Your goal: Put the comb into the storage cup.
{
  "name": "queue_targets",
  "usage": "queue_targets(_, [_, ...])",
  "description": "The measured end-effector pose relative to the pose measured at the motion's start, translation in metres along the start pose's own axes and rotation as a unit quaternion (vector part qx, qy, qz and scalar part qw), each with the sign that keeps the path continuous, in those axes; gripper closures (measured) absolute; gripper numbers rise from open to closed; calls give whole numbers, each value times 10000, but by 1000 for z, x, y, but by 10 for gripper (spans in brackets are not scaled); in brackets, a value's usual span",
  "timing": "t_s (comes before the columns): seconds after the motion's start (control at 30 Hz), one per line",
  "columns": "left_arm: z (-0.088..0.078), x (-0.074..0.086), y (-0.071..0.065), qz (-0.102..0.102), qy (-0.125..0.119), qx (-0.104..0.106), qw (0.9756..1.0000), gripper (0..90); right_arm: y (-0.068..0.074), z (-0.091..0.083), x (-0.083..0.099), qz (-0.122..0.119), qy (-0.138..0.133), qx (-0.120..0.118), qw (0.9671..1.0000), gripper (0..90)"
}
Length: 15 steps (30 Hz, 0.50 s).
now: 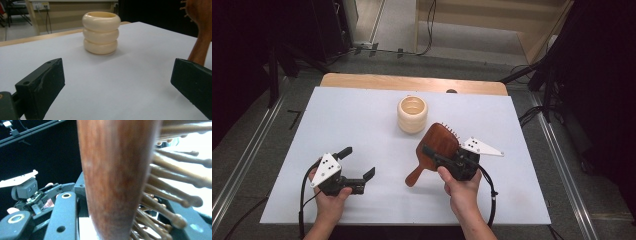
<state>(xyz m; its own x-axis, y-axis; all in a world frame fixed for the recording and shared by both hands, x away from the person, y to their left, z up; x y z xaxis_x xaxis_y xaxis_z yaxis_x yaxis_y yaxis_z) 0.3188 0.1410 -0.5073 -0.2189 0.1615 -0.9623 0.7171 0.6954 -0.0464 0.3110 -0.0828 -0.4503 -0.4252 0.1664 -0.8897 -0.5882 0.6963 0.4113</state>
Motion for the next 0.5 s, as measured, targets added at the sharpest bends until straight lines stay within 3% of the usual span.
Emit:
queue_targets(0.23, [-25,7,28,-55,-14,-320,9995,0,4,2,1,-213,66,18,9997,507])
queue_targets(0.5, [-44,11,41,-112,-62,-476,9988,0,2,2,-1,-356,103,33,9993,507])
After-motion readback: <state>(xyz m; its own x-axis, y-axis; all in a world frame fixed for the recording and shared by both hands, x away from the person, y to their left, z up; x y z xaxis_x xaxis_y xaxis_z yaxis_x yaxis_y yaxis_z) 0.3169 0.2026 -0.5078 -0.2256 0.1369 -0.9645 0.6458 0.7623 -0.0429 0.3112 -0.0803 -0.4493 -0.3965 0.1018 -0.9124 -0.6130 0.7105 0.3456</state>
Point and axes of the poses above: each handheld gripper's, and its own axes: z roughly forward along the jaws, x roughly out of its underside, y roughly to its left, the point moved 10 cm from there along z, roughly forward along the jaws, and after that the axes turned 3 degrees about x, right-handed, at the moved point
